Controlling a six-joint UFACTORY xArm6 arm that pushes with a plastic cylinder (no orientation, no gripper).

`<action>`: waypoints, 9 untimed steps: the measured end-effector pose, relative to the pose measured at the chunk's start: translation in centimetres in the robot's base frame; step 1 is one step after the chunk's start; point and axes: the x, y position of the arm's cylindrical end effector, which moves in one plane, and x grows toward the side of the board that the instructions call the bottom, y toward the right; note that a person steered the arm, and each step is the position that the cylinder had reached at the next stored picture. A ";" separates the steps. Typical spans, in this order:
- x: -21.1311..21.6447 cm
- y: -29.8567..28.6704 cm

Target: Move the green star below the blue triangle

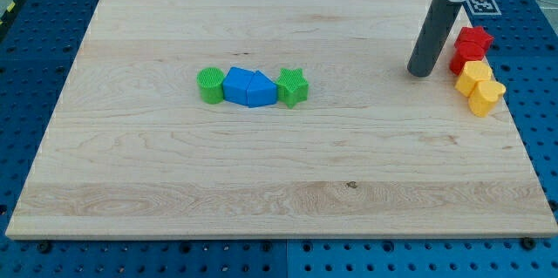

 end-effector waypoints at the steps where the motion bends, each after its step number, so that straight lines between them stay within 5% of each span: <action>1: 0.0 -0.1; 9: -0.9 -17.7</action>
